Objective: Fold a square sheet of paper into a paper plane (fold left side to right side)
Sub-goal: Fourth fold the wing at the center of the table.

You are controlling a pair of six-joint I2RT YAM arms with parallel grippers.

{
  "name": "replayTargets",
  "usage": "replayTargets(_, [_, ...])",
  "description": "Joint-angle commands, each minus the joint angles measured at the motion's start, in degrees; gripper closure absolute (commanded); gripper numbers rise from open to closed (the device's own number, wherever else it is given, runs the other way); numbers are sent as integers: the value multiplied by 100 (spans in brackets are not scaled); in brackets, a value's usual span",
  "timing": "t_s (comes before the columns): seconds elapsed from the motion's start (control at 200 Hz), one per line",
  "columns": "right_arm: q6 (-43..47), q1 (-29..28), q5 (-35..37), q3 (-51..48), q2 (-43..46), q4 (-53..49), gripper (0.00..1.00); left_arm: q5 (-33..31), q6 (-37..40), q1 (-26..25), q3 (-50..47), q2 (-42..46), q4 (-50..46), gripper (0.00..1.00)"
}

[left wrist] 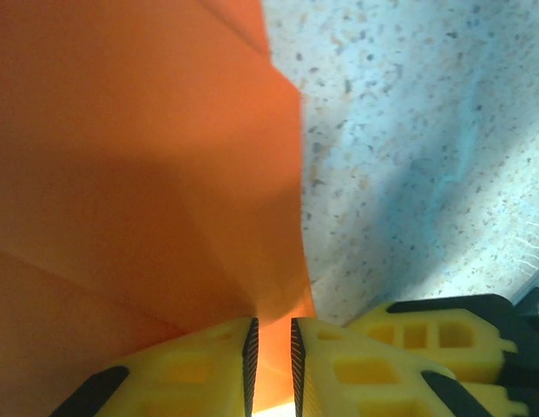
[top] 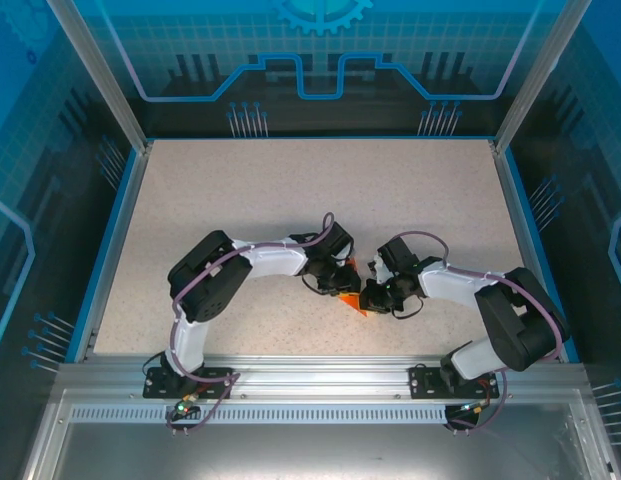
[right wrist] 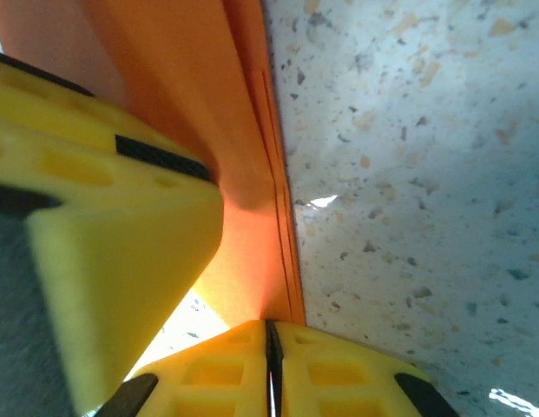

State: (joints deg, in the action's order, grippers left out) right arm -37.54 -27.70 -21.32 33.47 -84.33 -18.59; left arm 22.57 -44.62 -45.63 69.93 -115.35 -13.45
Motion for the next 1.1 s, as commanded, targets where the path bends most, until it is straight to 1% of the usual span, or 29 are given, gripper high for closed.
replayTargets(0.0, [-61, -16, 658, -297, -268, -1331, 90, -101, 202, 171, 29, -239, -114, 77])
replayTargets(0.215, [-60, -33, 654, -284, -293, -1359, 90, -60, 584, 677, 111, -412, -177, 78])
replayTargets(0.555, [-43, -58, 635, -271, -329, -1376, 90, 172, 1171, 1533, 912, -808, -523, 76])
replayTargets(0.69, [-43, -60, 623, -275, -329, -1382, 90, 159, 1351, 1776, 1153, -968, -636, 76])
replayTargets(0.785, [-37, -60, 615, -280, -319, -1380, 90, 382, 1420, 1972, 1192, -1058, -490, 75])
replayTargets(0.9, [-25, -64, 613, -280, -298, -1378, 90, 419, 1516, 2152, 1259, -1042, -522, 74])
replayTargets(1.095, [16, -64, 605, -289, -177, -1339, 89, 552, 1596, 2313, 1288, -855, -566, 73])
